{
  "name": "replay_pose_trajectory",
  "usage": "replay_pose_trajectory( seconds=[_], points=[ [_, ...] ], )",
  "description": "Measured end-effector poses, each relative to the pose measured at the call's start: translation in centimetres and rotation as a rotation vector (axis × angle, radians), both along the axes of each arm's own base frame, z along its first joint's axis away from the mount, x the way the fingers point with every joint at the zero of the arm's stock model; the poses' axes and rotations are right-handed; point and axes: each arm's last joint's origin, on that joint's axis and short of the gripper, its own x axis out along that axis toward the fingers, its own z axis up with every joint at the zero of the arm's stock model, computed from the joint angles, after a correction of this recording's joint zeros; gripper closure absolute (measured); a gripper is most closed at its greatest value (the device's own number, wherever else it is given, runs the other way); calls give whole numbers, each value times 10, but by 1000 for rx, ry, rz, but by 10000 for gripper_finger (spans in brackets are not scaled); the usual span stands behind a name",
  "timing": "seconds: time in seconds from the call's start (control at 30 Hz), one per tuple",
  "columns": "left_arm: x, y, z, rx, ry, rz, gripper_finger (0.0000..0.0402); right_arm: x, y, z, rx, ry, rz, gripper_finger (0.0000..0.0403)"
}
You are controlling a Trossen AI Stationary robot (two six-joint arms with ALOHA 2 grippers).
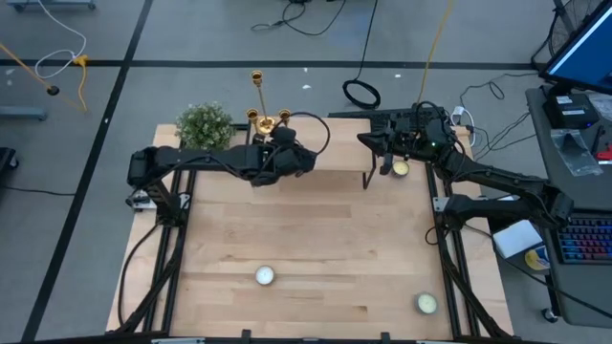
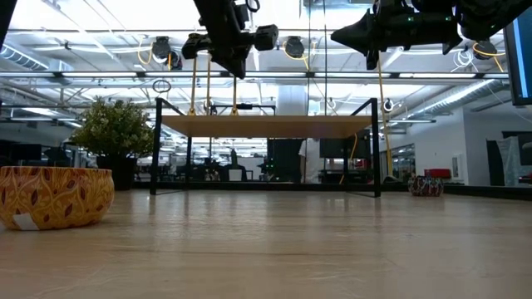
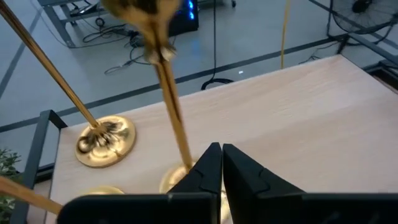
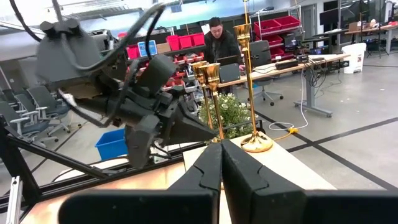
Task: Pick & Place candle stick holders
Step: Put the gold candle holder on the shelf
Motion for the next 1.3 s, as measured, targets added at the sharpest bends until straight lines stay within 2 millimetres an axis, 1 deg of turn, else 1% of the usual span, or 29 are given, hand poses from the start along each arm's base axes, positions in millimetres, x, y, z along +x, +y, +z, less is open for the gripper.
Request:
replay_pose_trajectory(
  seconds=[0.1, 0.27, 0.4, 0.53, 0.63, 0.77, 0.83, 0.9, 1.07, 1.2, 1.3],
  points=[
    [1, -8, 0, -11, -13, -17, 384, 0, 0, 0, 0, 0, 0, 399],
    [5, -20, 1, -44, -55, -66, 398, 0, 0, 0, 0, 0, 0, 399],
    [11, -26, 5, -54, -121, -107, 389, 0, 0, 0, 0, 0, 0, 399],
    [18, -21, 5, -43, -134, -140, 396, 0, 0, 0, 0, 0, 0, 399],
    [26, -15, 1, -42, -148, -163, 397, 0, 0, 0, 0, 0, 0, 399],
    [33, -7, -12, -53, -125, -154, 391, 0, 0, 0, 2, 3, 0, 399],
    [32, -3, -16, -61, -96, -145, 396, 0, 0, -1, 3, 4, 0, 399],
    [35, -1, -19, -58, -106, -141, 399, 0, 0, -1, 4, 6, 0, 399],
    [38, 2, -29, -69, -84, -122, 391, 0, 0, -1, 6, 9, 0, 399],
    [38, 3, -32, -75, -76, -113, 399, 0, 0, -1, 6, 10, 0, 399],
    [38, 3, -34, -66, -68, -90, 394, 0, 0, -1, 7, 11, 0, 399]
  ],
)
